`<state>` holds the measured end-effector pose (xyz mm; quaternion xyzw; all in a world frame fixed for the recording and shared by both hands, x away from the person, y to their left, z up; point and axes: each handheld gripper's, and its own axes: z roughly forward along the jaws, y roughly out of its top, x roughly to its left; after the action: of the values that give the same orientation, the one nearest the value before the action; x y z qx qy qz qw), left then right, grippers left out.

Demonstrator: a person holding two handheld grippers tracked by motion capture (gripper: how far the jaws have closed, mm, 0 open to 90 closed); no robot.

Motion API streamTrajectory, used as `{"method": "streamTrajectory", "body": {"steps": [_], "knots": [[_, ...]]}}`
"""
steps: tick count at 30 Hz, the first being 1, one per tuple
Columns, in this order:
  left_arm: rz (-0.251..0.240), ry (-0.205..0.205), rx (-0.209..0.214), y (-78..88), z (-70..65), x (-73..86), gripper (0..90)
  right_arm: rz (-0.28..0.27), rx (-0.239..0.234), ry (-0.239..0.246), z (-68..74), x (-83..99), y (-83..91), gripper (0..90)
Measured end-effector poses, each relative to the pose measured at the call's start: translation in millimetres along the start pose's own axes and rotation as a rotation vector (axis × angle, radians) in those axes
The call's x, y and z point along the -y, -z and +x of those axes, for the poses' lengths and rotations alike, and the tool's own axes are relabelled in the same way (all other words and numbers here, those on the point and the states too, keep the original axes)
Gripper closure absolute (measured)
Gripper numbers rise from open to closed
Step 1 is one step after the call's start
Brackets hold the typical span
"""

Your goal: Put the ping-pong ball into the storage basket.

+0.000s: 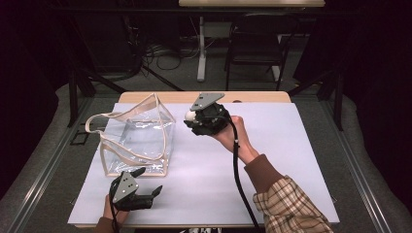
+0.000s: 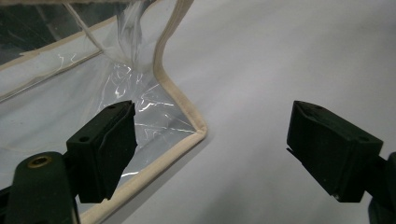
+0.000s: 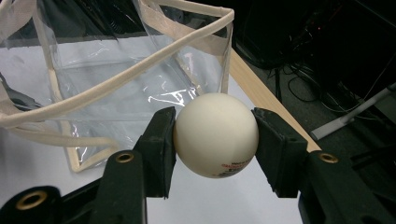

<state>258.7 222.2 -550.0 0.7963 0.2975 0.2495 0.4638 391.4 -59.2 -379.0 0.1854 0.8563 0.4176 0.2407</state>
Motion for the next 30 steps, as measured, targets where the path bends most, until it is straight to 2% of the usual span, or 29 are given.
{"method": "streamTrajectory", "body": {"steps": [30], "knots": [[0.001, -0.001, 0.0, -0.1, -0.1, 0.1, 16.0, -0.005, -0.032, 0.047, 11.7, -24.8, -10.5, 50.9]]}}
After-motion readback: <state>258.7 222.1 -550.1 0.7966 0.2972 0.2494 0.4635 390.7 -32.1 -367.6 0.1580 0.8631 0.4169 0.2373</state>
